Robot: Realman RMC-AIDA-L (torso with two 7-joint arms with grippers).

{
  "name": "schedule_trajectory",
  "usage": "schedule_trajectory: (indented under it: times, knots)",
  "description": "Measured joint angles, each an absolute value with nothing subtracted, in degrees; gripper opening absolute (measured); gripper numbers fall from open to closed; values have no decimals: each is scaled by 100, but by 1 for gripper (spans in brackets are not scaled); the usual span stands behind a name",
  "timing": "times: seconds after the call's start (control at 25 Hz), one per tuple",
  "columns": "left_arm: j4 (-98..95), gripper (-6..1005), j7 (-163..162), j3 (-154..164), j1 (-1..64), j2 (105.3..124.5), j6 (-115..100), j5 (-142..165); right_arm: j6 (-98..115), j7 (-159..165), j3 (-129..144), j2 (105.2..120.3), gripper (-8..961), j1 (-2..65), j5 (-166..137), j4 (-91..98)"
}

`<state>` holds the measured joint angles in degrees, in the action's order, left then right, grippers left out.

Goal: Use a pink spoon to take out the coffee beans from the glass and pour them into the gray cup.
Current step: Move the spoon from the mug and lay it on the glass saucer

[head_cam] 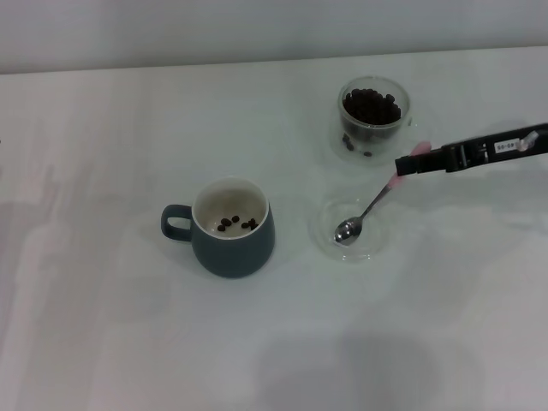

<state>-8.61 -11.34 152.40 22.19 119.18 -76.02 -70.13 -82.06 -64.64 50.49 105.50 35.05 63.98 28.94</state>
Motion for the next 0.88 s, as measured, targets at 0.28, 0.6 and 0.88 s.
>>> schedule_trajectory:
  times: [0.28,0.6,0.88]
  knots:
    - [-861,773,-1134,15240,2231,11918,-7535,-7014,-8177,-6297,5054,10692,140,3598,6173,2883]
    - [-861,772,-1134,15240,2233,11921,-7532,-7014,-7937,-6252,5053,10760,141,3613,6114,2882]
    - [-861,772,-1134,15240,2233,11918,-7532,-7014,-7701,-6249,5052,10791,142,3612,5982,2875]
